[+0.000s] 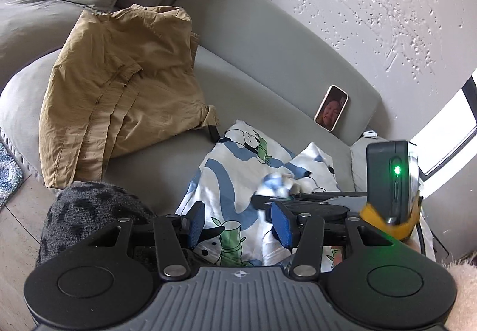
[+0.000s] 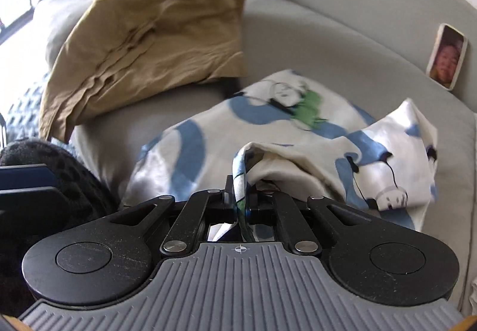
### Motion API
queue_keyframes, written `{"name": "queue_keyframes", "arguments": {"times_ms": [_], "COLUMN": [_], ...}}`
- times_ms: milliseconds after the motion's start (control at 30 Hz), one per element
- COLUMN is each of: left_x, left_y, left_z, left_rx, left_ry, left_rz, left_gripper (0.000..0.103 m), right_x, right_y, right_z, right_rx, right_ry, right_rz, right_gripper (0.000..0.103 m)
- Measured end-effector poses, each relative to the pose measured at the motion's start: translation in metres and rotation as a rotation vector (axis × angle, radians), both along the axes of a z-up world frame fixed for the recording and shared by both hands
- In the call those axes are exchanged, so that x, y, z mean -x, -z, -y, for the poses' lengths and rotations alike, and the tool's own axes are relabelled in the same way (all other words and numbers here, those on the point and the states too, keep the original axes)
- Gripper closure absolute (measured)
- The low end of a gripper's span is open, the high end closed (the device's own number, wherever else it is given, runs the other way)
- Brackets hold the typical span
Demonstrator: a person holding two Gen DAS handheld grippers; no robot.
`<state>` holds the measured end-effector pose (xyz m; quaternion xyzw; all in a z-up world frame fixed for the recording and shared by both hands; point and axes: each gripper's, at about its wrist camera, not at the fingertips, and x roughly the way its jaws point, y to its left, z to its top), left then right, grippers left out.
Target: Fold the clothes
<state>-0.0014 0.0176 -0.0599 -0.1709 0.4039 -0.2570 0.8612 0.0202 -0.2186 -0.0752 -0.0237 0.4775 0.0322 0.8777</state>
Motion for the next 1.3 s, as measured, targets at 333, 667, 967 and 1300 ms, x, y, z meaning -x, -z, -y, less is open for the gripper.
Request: {"name": "queue_keyframes", "arguments": {"times_ms": [333,667,967,1300], "left_x": [0.007,0.011,0.023,0.009], "left_y": [0.009,0.016,0.028,0.025], "left_z": [0.030,0.083,0.083,0.065], "left_rx": [-0.038,-0.153,-0.135,-0.101], "left_ry": [0.195,0.308,0.416,0.314], "left_rz": [-0.036,-0.070,-0.139,-0.118], "left_gripper": [0.040,0.043,0.043,0.041], "right_x": [0.085,0.106,0.033,-0.053], "right_y": [-0.059,-0.005,0.040,0.005], "right_z": [0.103,0.222,0.220,0.146], "right_rx": [-0.536,-1.042,-0.929,-0.800], "right_ry": [0.253,0.814,0.908,0.510], "right_rz": [-0.034,-0.041,-0.021,0.110], "right_gripper": [0.044,0.042,0.041,0.048]}}
